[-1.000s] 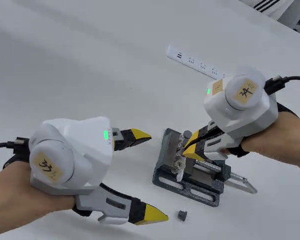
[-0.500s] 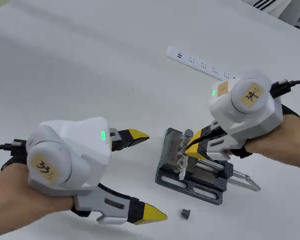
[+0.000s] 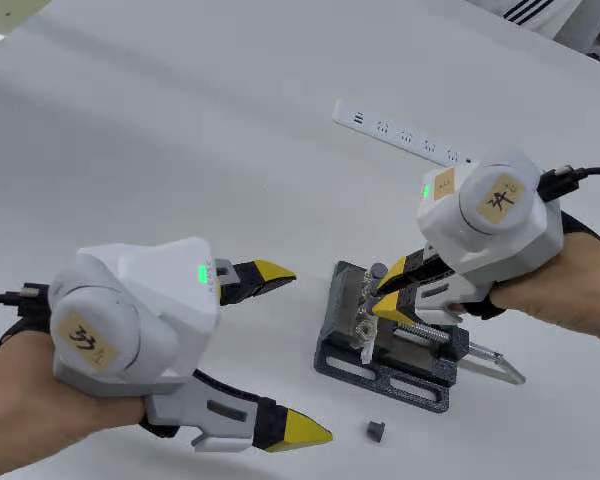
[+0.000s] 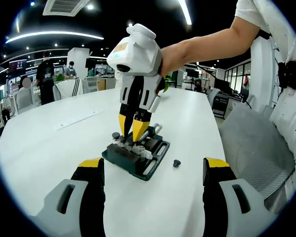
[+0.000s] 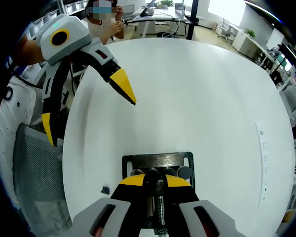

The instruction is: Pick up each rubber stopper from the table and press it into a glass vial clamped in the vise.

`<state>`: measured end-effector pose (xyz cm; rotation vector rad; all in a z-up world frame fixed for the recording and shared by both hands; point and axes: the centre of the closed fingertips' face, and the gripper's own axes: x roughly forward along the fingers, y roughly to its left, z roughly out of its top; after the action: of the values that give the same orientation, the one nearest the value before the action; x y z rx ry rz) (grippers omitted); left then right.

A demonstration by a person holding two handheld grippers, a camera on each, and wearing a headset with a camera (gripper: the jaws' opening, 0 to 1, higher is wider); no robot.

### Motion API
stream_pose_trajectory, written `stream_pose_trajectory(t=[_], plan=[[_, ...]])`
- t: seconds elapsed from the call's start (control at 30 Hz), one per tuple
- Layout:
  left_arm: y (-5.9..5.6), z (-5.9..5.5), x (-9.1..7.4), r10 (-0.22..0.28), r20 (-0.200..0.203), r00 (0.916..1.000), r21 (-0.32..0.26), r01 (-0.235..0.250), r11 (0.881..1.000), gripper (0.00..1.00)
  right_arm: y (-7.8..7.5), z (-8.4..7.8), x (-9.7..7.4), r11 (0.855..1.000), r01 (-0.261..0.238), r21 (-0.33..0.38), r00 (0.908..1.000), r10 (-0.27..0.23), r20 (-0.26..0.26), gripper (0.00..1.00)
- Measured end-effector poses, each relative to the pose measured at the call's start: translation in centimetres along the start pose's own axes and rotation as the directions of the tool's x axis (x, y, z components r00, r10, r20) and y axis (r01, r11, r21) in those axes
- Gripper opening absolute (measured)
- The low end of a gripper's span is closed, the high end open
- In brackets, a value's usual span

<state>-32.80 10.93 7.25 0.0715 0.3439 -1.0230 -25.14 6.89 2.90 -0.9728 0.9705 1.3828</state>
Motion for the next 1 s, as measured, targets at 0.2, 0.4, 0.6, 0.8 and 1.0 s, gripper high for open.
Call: stream_pose_trajectory(t=[0.2,0.4,0.6,0.8,1.0], plan=[[-0.1,0.2,0.0,0.002,-0.005,1.0,0.004,-0.002,1.0,0.81,0.5,-0.3,-0.3,1.0,0.008,0.003,0.9999,-0.008,0.014,0.12],[0.0,0.2,-0.3,0.006,-0.014,0.9999,0.011,-0.006,1.0,0.81,0.5,-0.5,-0.9,0.999,0.029,0.025,0.9987,-0.03,0.04,0.16],[-0.3,-0.1,-0.3,0.002,-0.032,0.9995,0.025,-0.001,1.0,0.83,0.7,-0.6,-1.7,0.998,0.055,0.043,0.9955,-0.058,0.074,0.2],[-0.5,-0.1,-0.4,-0.002,-0.048,0.9988,0.04,0.004,0.999,0.84,0.8,-1.0,-2.7,0.993,0.091,0.071,0.9883,-0.098,0.116,0.25],[-0.5,-0.2,-0.6,0.0,-0.064,0.9979,0.054,0.004,0.999,0.85,1.0,-1.7,-3.7,0.986,0.12,0.111,0.9791,-0.136,0.151,0.31]])
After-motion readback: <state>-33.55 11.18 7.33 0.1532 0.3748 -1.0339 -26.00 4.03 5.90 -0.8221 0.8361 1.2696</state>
